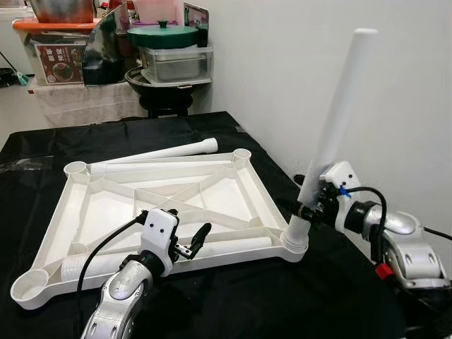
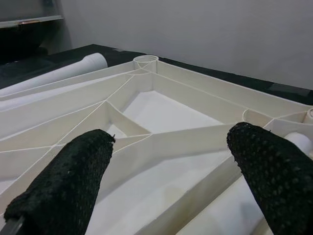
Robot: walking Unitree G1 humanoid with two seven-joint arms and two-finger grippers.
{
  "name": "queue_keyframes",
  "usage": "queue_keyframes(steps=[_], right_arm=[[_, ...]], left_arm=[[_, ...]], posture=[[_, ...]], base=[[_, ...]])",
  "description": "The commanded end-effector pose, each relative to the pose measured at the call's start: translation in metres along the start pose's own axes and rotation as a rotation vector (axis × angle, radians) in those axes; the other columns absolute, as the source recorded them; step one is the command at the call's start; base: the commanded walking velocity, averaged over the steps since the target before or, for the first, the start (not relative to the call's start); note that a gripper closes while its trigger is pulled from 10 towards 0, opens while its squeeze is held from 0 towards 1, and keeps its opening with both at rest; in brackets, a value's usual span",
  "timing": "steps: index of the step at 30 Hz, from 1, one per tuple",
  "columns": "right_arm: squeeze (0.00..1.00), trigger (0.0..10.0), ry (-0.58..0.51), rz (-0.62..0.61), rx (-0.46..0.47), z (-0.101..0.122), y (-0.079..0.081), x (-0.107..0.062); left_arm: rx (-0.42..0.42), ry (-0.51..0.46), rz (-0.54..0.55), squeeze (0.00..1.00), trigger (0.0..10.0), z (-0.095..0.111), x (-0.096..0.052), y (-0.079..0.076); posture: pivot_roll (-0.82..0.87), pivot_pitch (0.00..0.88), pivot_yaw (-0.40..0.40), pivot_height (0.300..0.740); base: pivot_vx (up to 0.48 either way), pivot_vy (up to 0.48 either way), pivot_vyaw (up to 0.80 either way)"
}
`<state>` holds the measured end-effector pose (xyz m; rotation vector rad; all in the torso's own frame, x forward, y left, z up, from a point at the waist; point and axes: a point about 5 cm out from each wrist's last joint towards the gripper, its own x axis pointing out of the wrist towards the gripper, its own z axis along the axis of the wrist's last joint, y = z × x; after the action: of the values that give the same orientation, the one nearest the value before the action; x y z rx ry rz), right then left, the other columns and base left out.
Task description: Building children table
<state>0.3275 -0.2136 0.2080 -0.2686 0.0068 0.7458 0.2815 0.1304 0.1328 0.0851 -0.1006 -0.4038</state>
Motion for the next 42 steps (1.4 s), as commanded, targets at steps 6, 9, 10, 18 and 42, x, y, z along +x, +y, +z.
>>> queue_keyframes(steps=[6, 9, 10, 18, 42], right_arm=[[0.00, 0.0, -0.063, 0.038, 0.050, 0.003, -0.002, 0.001], [0.00, 0.0, -0.052, 0.008, 0.057, 0.003, -0.006, 0.000], [0.00, 0.0, -0.041, -0.006, 0.058, 0.002, -0.007, 0.000], [0.00, 0.0, 0.109, -0.810, 0.296, -0.025, -0.005, 0.021], [0.00, 10.0, 0.043, -0.807, 0.331, -0.006, 0.029, 0.038]], left_arm=[[0.015, 0.011, -0.009, 0.00, 10.0, -0.003, -0.001, 0.000], [0.016, 0.011, -0.011, 0.00, 10.0, -0.003, -0.001, 0.000], [0.017, 0.012, -0.011, 0.00, 10.0, -0.003, -0.001, 0.000], [0.012, 0.013, -0.010, 0.00, 10.0, -0.004, 0.000, -0.004], [0.010, 0.015, -0.003, 0.00, 10.0, -0.004, 0.001, -0.005]], posture=[[0.05, 0.000, -0.066, 0.740], [0.05, 0.000, -0.064, 0.740], [0.05, 0.000, -0.064, 0.740], [0.06, 0.000, -0.065, 0.740], [0.05, 0.000, -0.071, 0.740]], base=[[0.000, 0.000, 0.00], [0.000, 0.000, 0.00], [0.000, 0.000, 0.00], [0.000, 0.000, 0.00], [0.000, 0.000, 0.00]])
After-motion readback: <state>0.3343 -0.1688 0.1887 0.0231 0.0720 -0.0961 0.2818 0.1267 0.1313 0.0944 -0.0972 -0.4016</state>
